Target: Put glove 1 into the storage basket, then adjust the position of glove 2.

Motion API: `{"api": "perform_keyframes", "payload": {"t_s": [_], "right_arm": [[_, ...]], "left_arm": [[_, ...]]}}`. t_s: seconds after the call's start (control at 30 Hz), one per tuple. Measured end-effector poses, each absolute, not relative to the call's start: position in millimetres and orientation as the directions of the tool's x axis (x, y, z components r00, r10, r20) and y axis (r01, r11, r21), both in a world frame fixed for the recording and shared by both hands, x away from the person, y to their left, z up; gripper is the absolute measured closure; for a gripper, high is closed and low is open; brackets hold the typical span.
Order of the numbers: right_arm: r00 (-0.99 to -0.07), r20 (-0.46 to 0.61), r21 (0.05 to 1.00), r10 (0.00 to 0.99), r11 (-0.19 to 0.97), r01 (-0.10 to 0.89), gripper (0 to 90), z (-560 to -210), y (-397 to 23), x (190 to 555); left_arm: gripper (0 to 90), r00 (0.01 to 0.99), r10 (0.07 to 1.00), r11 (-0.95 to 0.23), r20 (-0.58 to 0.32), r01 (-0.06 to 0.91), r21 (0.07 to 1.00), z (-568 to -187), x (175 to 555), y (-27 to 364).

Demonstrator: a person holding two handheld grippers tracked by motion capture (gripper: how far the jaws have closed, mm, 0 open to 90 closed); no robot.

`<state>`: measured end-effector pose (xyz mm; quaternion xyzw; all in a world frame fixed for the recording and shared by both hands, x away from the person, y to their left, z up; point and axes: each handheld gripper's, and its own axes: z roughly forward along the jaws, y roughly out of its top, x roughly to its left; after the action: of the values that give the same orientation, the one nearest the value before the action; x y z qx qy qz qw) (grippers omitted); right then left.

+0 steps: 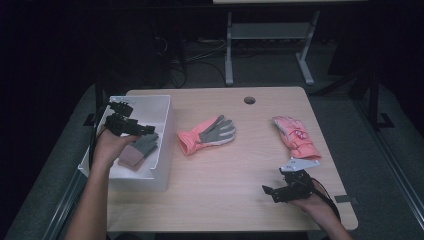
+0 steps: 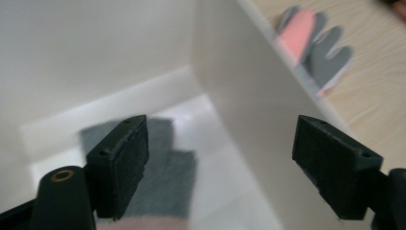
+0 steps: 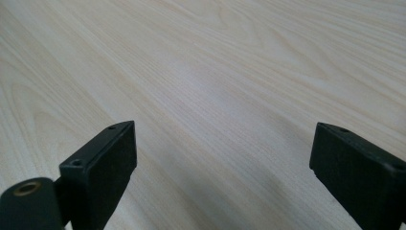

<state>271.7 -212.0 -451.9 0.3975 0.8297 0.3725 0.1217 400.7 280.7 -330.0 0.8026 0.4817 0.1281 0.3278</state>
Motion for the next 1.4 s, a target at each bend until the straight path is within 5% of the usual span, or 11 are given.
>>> {"api": "perform_keyframes", "payload": {"t_s": [0.23,0.43,0.5,0.63,1.03,1.4], "right_arm": [[-0.651,0.1,0.716,0.753,0.4,0.572,8.6,-451.1,-212.7,271.5],[-0.656,0.097,0.717,0.749,0.404,0.568,8.6,-451.2,-212.0,272.6],[-0.654,0.102,0.718,0.749,0.4,0.57,8.6,-450.4,-211.2,272.7],[-0.66,0.099,0.719,0.745,0.405,0.565,8.6,-450.6,-210.7,273.1],[-0.663,0.1,0.723,0.742,0.404,0.561,8.6,-449.8,-211.2,272.3],[-0.666,0.102,0.722,0.739,0.405,0.56,8.6,-450.2,-211.3,272.6]], "left_arm": [[34.1,0.594,0.794,-0.365,-0.127,0.634,0.682,-312.7,399.6,238.1],[60.3,0.654,0.746,-0.407,-0.124,0.595,0.693,-304.6,402.5,196.8],[75.8,0.667,0.737,-0.419,-0.114,0.582,0.697,-303.7,403.0,183.4],[89.5,0.691,0.714,-0.436,-0.113,0.565,0.701,-304.4,404.3,158.9],[89.7,0.709,0.704,-0.5,-0.049,0.543,0.674,-333.7,420.5,98.6],[89.7,0.666,0.742,-0.48,-0.075,0.607,0.634,-382.6,445.1,96.4]]}}
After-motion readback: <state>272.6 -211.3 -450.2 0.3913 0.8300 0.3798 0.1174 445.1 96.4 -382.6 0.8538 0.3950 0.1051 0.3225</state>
